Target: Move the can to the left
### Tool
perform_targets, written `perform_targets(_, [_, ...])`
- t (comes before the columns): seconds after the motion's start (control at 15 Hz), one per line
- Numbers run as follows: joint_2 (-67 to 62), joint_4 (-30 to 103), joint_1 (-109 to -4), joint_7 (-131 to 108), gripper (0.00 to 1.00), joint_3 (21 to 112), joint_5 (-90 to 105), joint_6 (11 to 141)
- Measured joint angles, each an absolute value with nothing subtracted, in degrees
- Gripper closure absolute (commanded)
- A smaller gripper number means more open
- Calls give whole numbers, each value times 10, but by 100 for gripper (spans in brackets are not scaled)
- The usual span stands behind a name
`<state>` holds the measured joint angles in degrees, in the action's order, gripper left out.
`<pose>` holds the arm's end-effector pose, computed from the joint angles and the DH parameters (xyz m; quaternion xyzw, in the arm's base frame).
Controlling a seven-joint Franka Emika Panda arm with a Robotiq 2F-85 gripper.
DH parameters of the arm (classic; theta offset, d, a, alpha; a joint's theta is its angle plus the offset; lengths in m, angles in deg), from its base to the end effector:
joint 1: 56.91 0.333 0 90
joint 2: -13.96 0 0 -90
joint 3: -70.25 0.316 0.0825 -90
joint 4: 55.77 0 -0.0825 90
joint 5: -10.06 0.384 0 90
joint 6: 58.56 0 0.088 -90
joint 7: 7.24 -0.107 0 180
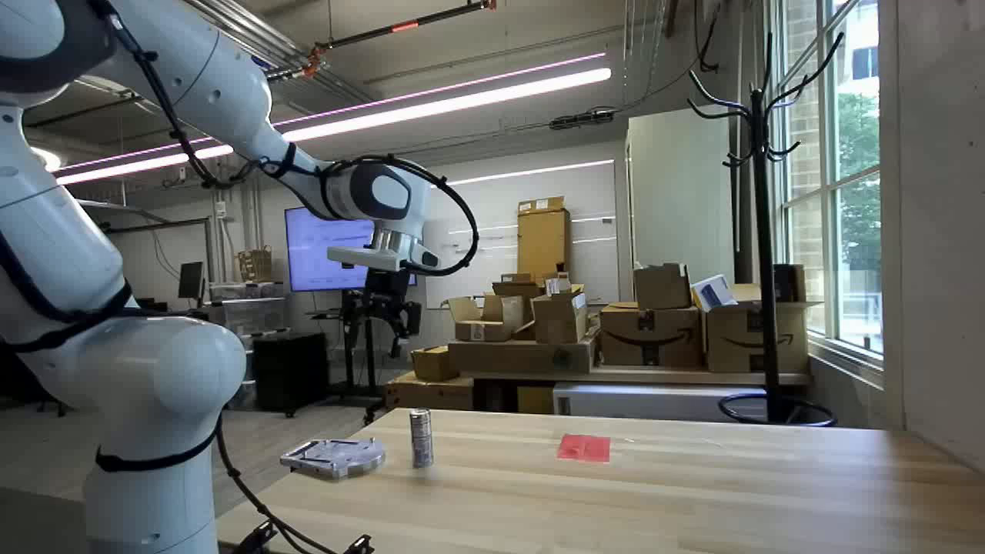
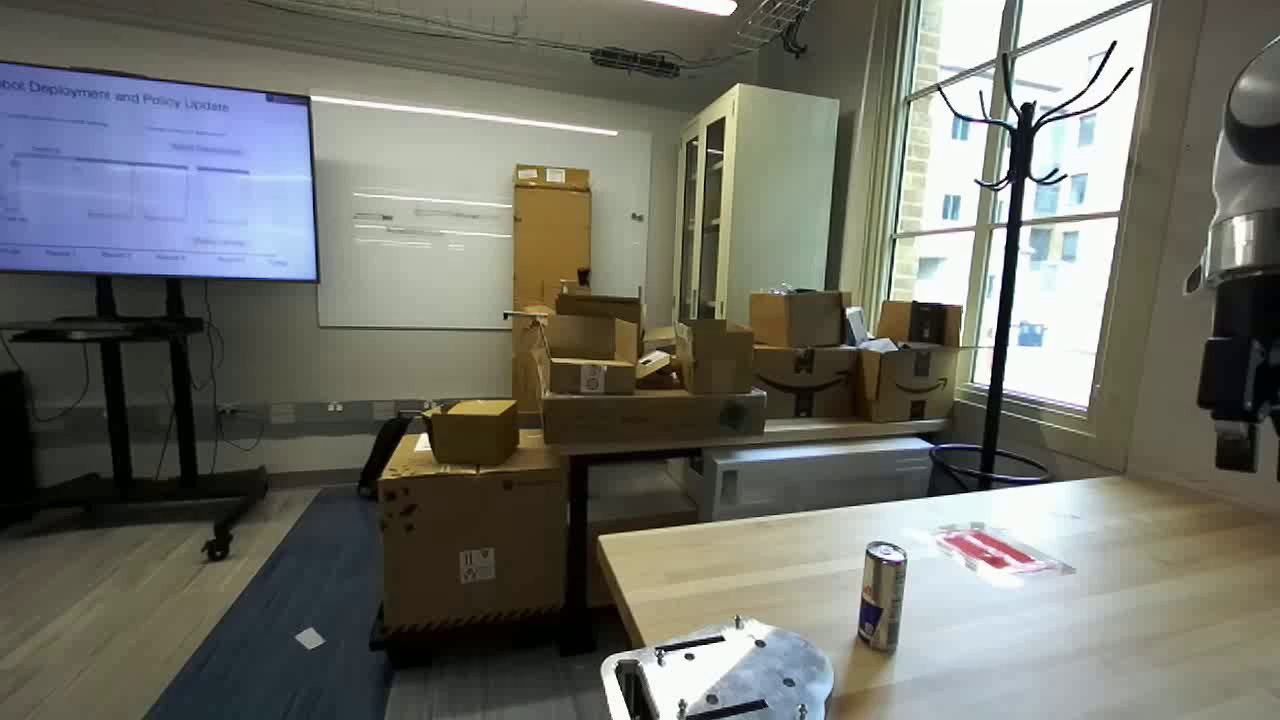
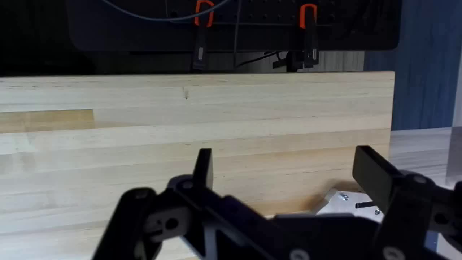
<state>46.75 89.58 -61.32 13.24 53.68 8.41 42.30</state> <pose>0.3269 -0.1296 0.4412 -0.9914 -0.0304 0.0833 0.0966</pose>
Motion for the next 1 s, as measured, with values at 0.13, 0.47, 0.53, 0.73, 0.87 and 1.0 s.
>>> perform_targets(0.13, [467,896,-613,132,0,537,84,423])
perform_targets(0.47, [467,896,-613,132,0,537,84,423])
perform_targets(0.53, [467,896,-613,132,0,537,84,423])
perform_targets(0.73, [467,896,-613,132,0,538,86,424])
perform_targets(0.87, [467,895,-612,132,0,543,89,428])
perform_targets(1.0, [463,891,-607,132,0,554,92,443])
